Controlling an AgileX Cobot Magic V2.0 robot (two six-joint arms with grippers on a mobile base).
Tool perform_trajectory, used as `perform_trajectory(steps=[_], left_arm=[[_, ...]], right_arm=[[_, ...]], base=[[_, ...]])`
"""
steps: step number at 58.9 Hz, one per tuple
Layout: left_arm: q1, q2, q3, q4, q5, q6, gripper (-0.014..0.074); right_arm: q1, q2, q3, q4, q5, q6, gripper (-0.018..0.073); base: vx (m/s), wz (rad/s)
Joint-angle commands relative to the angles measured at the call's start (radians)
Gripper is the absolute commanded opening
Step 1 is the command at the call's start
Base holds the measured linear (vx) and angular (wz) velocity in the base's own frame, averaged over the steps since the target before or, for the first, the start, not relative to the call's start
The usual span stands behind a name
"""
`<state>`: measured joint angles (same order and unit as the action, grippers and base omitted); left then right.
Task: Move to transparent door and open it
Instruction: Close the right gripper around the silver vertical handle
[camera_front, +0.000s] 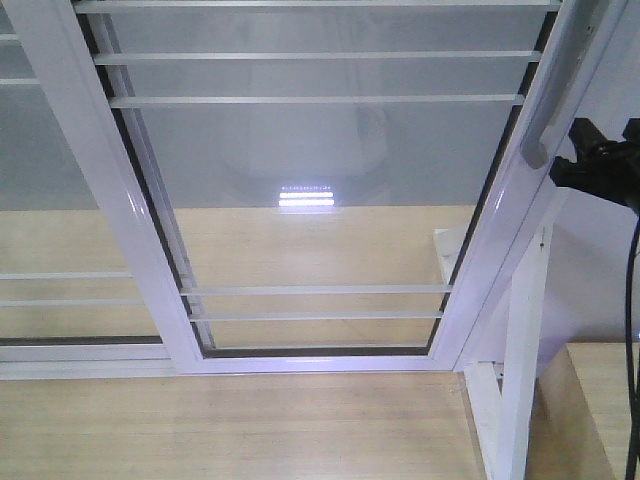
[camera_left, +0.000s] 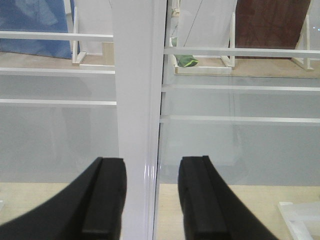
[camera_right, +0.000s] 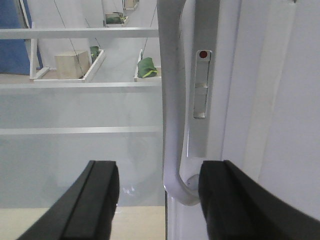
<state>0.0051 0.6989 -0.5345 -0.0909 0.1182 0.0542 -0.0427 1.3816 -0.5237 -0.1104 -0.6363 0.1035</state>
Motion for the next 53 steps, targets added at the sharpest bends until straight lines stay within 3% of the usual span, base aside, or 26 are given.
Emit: perform_trajectory(steps=[1, 25, 40, 53], left_arm=[[-0.004, 0.001, -0.033, -0.006, -0.079, -0.010, 0.0398], [-0.004, 0.001, -0.033, -0.006, -0.079, -0.010, 0.0398], [-0.004, 0.001, -0.033, -0.006, -0.079, -0.010, 0.0398], [-0.004, 0.001, -0.033, -0.006, -0.079, -0.010, 0.0398]], right_arm=[[-0.003, 0.044, -0.047, 0.001, -0.193, -0.007, 0.0442], [-0.003, 0.280, -0.349, 0.025, -0.145, -0.034, 0.0442], [-0.003, 0.361, -0.510, 0.133, -0.101, -0.104, 0.0441], [-0.003, 0.421, -0.601, 0.127, -0.060, -0.093, 0.0421]], base=[[0.00, 0.00], [0.00, 0.00], [0.00, 0.00], [0.00, 0.00]])
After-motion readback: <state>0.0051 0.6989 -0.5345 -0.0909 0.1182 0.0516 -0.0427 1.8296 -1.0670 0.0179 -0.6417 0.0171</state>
